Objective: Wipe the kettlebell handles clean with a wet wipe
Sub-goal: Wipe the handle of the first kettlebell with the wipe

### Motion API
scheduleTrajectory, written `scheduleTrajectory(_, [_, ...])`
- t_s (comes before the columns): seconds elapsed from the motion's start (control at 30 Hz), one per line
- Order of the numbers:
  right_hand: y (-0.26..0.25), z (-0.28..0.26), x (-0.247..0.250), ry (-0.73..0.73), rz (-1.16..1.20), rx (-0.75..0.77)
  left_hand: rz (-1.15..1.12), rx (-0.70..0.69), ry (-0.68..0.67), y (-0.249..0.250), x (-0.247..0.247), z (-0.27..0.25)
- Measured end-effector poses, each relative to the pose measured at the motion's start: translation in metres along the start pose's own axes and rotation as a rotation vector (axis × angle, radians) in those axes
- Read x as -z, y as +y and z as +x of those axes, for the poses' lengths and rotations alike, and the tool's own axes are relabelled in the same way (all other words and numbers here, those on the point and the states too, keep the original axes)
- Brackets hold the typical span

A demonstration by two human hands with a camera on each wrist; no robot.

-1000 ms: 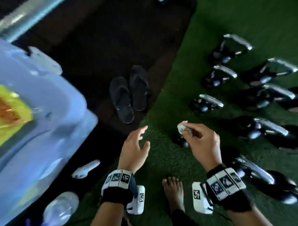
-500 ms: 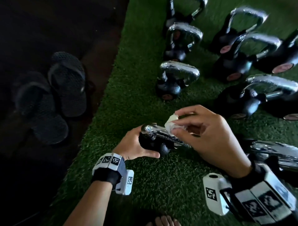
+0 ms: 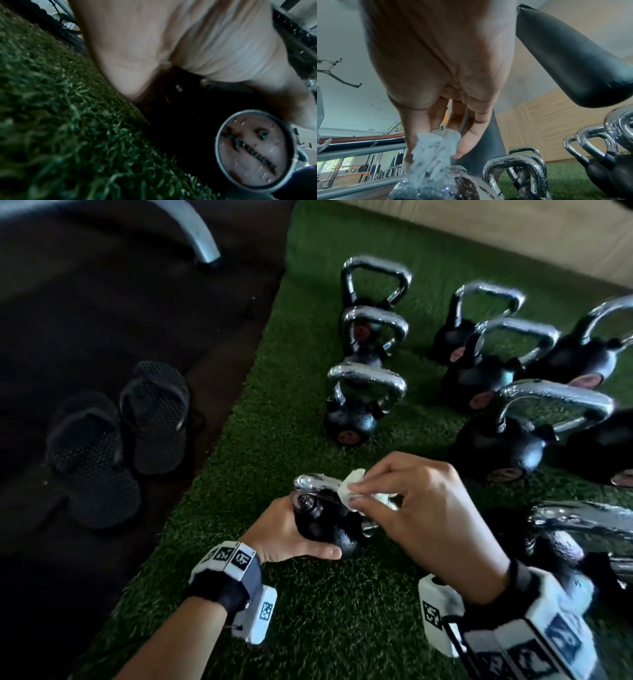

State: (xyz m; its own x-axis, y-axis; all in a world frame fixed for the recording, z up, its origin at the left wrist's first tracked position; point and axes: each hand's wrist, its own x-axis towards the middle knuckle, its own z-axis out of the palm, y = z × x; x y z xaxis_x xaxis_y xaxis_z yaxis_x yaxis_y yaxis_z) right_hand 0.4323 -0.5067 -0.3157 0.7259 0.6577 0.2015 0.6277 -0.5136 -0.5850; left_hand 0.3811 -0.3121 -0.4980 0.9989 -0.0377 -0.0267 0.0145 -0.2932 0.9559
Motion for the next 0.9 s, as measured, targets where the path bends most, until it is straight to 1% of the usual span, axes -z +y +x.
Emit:
scheduleTrajectory(0.2, [0.006,0.002,-0.013,0.024,0.033,0.009,0.028,0.037,0.016,0.004,-0.003,-0.004])
scheduleTrajectory(0.3, [0.012,-0.008,-0.01,0.065,-0.012,-0.012,0.022,0.059,0.012,0.005,-0.003,-0.004])
scheduleTrajectory(0.4, [0.017,-0.018,-0.003,0.093,-0.048,-0.056,0.002,0.047,0.0,0.007,-0.003,-0.004])
scheduleTrajectory(0.6, [0.016,-0.009,-0.012,0.072,-0.019,-0.046,-0.011,0.024,0.014,0.008,-0.005,-0.005])
scheduleTrajectory(0.77, [0.037,-0.036,-0.004,0.202,-0.008,-0.074,-0.007,0.029,0.016,0.008,-0.007,-0.005])
scheduleTrajectory(0.83, [0.039,-0.036,-0.007,0.258,0.019,-0.064,-0.023,0.028,0.016,0.007,-0.007,-0.005])
scheduleTrajectory(0.9, [0.038,-0.034,-0.012,0.276,0.079,-0.052,-0.05,0.025,0.01,0.007,-0.006,-0.005])
